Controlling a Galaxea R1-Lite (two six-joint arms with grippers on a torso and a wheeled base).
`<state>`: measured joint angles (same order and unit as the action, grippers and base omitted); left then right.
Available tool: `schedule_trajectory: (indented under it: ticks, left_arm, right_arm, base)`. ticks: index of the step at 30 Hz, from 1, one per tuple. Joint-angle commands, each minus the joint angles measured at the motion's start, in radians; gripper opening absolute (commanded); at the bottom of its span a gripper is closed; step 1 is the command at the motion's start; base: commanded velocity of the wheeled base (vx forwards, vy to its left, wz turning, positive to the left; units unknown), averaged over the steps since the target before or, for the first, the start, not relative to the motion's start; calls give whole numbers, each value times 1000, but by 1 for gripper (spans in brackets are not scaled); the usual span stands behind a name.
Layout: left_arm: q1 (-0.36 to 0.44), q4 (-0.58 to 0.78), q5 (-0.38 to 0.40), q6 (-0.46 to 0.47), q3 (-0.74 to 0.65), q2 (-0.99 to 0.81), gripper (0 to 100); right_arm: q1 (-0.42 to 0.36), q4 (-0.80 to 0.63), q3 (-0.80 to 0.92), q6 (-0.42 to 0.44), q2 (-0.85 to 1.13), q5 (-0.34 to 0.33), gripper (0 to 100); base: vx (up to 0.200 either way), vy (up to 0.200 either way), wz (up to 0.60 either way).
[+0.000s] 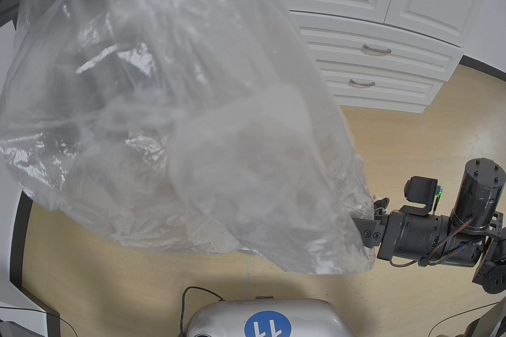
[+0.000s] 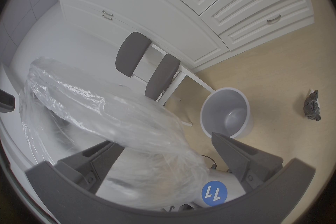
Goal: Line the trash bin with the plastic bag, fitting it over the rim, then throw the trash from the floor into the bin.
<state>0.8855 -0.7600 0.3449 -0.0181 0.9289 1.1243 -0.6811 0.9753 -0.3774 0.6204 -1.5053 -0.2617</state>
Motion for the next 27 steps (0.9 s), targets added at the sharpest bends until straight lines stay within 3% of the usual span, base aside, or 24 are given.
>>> schedule_trajectory:
  ticks: [1, 13, 14, 27]
  left_arm:
    - [0, -1, 0, 0, -1, 2, 0]
    - [0, -1, 0, 0, -1, 2, 0]
    - [0, -1, 0, 0, -1, 0, 0]
    - [-10, -1, -1, -3, -45, -1, 0]
  right_arm:
    - [5, 0, 6, -5, 4, -1, 100]
    - [5, 0, 8, -5, 0, -1, 100]
    - [5, 0, 9, -5, 0, -1, 0]
    - [9, 2, 11, -8, 8, -2, 0]
  base:
    - [0, 0, 0]
    - [0, 0, 0]
    - [0, 0, 0]
    - [0, 0, 0]
